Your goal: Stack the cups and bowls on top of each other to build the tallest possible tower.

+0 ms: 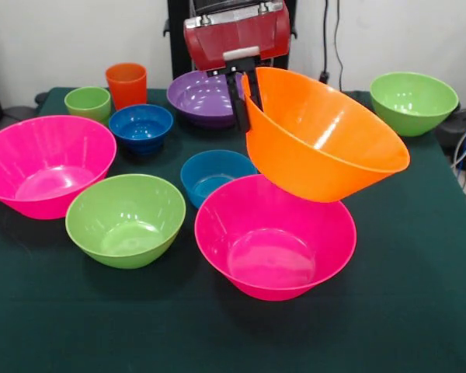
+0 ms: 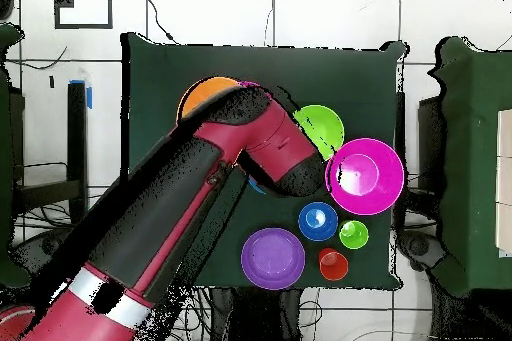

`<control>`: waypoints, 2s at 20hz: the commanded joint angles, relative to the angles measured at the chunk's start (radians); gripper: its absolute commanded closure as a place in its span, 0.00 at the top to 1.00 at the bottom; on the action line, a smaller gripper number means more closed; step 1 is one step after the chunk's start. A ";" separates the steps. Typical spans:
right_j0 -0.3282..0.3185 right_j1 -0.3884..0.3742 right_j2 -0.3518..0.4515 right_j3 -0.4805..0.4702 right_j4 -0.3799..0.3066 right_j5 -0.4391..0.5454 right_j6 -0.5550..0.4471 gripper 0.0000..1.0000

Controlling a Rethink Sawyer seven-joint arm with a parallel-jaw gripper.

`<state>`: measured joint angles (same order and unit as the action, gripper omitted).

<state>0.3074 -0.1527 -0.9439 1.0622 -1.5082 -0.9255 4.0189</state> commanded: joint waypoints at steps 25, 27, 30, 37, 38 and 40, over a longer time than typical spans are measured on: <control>-0.083 0.090 0.206 -0.041 0.148 0.094 0.091 0.00; -0.085 0.090 0.211 -0.045 0.158 0.098 0.087 0.00; -0.085 0.093 0.218 -0.049 0.171 0.105 0.085 0.00; -0.093 0.104 0.225 -0.056 0.200 0.122 0.057 0.00; -0.094 0.105 0.224 -0.058 0.204 0.123 0.053 0.00; -0.097 0.108 0.224 -0.062 0.209 0.126 0.044 0.00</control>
<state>0.2376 -0.1064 -0.9038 1.0422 -1.3752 -0.9061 4.0189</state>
